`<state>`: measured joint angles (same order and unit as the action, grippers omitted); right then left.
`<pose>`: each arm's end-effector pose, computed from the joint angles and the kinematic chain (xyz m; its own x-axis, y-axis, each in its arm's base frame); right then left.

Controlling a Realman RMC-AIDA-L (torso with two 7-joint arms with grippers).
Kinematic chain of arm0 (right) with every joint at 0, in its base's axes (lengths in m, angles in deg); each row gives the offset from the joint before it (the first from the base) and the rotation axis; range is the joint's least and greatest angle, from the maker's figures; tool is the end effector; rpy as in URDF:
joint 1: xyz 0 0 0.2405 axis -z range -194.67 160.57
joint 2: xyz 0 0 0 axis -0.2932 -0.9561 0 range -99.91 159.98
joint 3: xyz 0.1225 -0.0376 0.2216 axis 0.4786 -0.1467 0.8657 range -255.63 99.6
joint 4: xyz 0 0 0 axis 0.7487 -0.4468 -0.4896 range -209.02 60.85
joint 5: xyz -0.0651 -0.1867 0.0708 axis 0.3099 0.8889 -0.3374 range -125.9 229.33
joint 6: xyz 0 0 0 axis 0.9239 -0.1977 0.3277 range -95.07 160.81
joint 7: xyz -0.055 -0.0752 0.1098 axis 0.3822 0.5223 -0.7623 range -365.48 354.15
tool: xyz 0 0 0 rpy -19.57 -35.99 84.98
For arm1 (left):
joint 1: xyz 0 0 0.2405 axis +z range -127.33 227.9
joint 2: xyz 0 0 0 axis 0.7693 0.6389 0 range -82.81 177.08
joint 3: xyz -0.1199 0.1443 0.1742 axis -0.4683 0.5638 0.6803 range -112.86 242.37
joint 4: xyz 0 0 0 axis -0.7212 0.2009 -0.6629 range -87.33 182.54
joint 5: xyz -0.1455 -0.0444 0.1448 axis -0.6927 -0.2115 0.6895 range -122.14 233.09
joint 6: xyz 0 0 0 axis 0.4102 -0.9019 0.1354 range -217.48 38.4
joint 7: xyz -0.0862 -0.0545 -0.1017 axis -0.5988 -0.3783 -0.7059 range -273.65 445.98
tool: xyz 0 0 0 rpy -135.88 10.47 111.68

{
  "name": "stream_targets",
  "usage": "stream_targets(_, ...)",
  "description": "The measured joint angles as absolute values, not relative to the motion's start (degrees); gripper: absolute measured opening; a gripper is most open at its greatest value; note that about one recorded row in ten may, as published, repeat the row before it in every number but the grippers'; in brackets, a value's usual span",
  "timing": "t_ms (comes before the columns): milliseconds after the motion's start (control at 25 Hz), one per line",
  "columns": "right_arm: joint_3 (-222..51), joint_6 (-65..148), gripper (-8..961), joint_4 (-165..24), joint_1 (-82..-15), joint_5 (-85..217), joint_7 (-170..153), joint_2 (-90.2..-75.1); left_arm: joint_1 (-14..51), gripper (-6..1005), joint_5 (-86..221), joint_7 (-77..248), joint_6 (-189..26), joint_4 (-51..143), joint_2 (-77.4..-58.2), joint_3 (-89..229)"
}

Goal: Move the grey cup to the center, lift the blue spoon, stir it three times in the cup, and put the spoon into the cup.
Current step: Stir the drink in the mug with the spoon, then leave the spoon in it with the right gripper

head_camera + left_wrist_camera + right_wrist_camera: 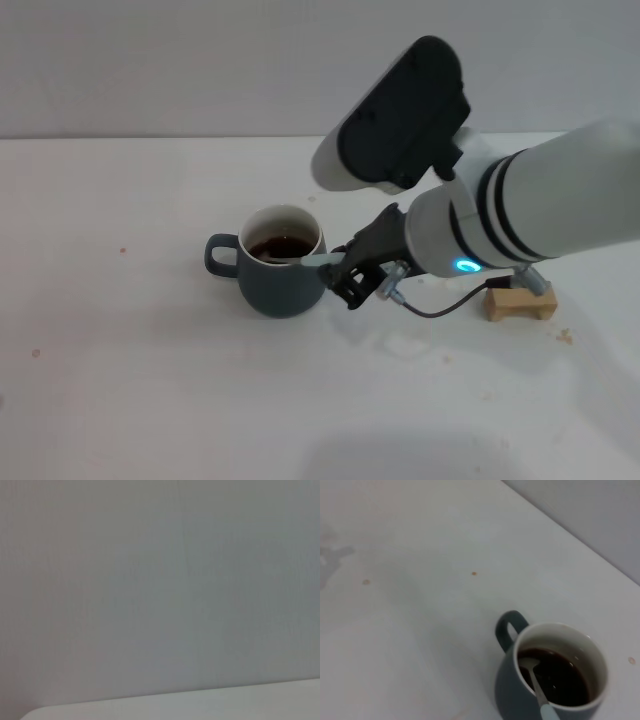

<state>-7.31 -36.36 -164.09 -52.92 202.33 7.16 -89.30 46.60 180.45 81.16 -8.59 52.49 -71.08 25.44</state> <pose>0.0732 0.3300 -0.0720 0.9179 -0.3885 0.0811 -0.3084 -0.8268 -0.4704 -0.4109 0.1810 0.0093 0.7924 0.0458 0.6083 0.6068 0.0435 -0.7937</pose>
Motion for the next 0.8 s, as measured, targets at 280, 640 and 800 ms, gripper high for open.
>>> stream_targets(280,-8.8,-32.9,155,-163.0,-54.8,202.1,7.2,-89.40,46.5,-2,180.2,81.2,-8.6,52.5,-71.08,25.2)
stream_targets(640,-7.4,-29.8,155,-158.2,-57.5,202.2,7.5,-89.13,46.3,-2,180.2,81.2,-8.9,52.2,-71.08,25.1)
stream_targets(800,-6.0,-29.6,155,-157.4,-57.6,202.7,7.7,-89.04,46.3,-2,180.2,81.2,-9.0,52.2,-71.08,25.1)
